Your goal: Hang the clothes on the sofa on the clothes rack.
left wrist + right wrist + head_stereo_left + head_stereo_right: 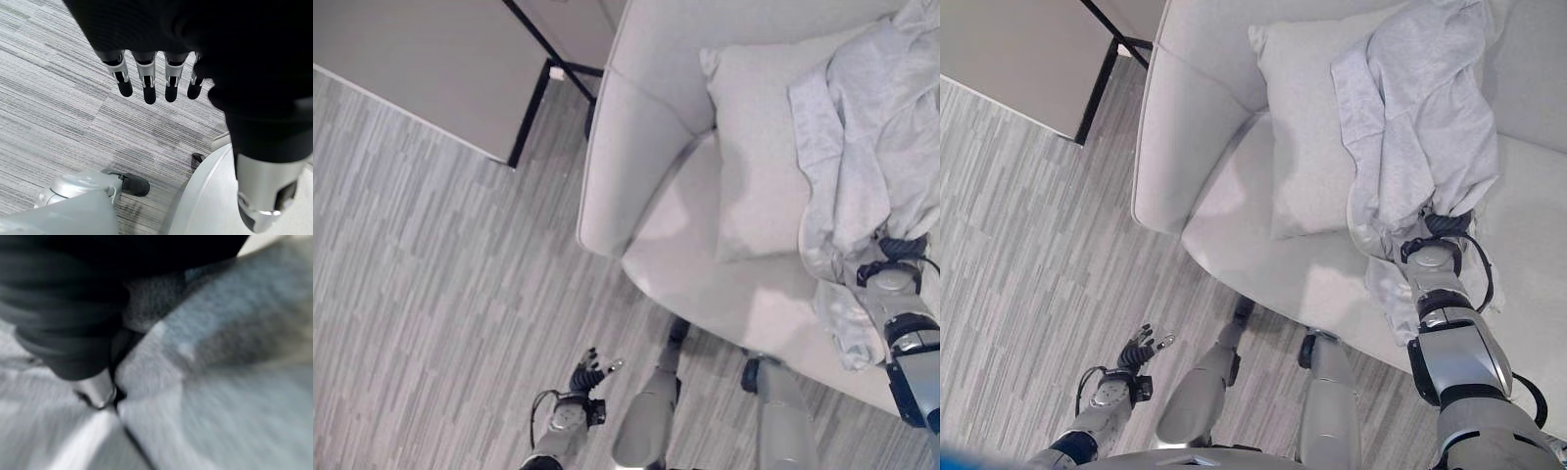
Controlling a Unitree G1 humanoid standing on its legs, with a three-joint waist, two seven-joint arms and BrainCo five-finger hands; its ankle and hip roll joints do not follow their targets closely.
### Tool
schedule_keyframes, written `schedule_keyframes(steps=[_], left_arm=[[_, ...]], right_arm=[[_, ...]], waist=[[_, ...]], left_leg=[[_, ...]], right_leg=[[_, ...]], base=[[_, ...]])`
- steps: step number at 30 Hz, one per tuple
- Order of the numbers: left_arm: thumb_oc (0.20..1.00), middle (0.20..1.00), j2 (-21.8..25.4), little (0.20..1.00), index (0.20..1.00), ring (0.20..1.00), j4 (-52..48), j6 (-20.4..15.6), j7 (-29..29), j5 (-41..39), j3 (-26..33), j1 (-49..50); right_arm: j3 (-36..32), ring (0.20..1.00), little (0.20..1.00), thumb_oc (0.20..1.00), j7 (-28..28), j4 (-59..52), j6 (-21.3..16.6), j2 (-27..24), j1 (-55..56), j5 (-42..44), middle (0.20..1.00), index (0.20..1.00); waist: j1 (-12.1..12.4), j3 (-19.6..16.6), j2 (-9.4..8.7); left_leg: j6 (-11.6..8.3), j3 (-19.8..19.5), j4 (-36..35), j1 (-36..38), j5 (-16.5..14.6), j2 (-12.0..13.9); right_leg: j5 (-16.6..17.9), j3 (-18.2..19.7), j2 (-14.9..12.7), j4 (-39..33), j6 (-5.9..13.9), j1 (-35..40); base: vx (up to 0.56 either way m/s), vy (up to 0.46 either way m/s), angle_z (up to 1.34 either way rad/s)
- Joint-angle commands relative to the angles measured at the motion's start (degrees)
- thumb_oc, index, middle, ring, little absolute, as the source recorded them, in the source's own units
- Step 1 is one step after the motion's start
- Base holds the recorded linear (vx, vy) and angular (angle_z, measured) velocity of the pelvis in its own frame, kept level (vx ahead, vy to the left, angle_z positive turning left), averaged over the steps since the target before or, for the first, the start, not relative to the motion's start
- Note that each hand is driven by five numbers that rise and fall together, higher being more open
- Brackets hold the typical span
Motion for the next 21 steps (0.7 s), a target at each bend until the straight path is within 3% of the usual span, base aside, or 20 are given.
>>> schedule_keyframes(steps=[1,6,8,12,14,21], left_arm=[[1.0,1.0,1.66,1.0,1.0,1.0,2.32,0.0,1.06,0.94,-1.58,1.44],[1.0,1.0,2.1,1.0,1.0,1.0,1.27,0.38,1.69,1.74,0.44,2.07],[1.0,1.0,2.61,1.0,1.0,1.0,0.52,0.86,1.66,2.5,2.14,2.61],[1.0,1.0,3.13,1.0,1.0,1.0,-1.14,1.42,1.48,3.01,3.3,3.41],[1.0,1.0,3.5,1.0,1.0,1.0,-3.2,2.17,1.37,3.58,4.25,4.05],[1.0,1.0,5.11,1.0,1.0,1.0,-14.07,2.05,1.26,2.9,6.67,6.12]], right_arm=[[0.82,0.2,0.2,0.2,2.72,-6.8,-2.12,6.08,5.42,1.0,0.2,0.2],[-1.59,0.2,0.2,0.2,1.15,-19.22,-3.2,5.02,8.73,-0.04,0.2,0.2],[-3.29,0.2,0.2,0.2,0.89,-28.46,-3.82,4.24,11.13,-1.48,0.2,0.2],[-4.84,0.2,0.2,0.2,1.25,-35.82,-4.27,3.67,12.63,-2.03,0.2,0.2],[-5.86,0.2,0.2,0.2,1.96,-45.32,-5.04,3.56,12.93,-2.05,0.2,0.2],[-6.92,0.2,0.2,0.2,2.91,-56.08,-5.23,1.46,9.0,-4.44,0.2,0.2]], waist=[[0.57,-3.71,-2.34],[-0.64,-4.72,-4.66],[-1.34,-6.12,-6.41],[-1.8,-7.74,-7.74],[-2.2,-9.82,-9.18],[-1.76,-14.43,-10.96]], left_leg=[[-0.25,-1.8,-3.19,7.61,-3.68,3.09],[-0.12,-1.16,-3.19,10.25,-4.82,3.39],[0.11,-0.35,-3.19,12.87,-5.95,3.58],[0.68,0.41,-3.19,15.88,-6.8,3.39],[1.43,1.28,-3.19,19.09,-7.8,3.11],[2.98,2.14,-3.19,24.34,-10.17,1.54]], right_leg=[[-6.46,1.52,-6.63,8.46,7.56,-0.35],[-5.98,1.49,-6.63,7.13,8.04,3.13],[-5.39,1.7,-6.77,5.45,8.34,6.59],[-4.19,1.99,-6.85,2.95,8.67,10.55],[-3.44,2.65,-6.75,0.1,8.99,14.8],[-2.47,3.1,-7.63,-2.77,10.06,20.96]], base=[[0.03,0.005,0.06],[0.03,0.016,0.02],[0.06,0.071,-0.05],[0.04,0.087,-0.05],[0.05,0.131,-0.19],[0.01,0.113,-0.17]])
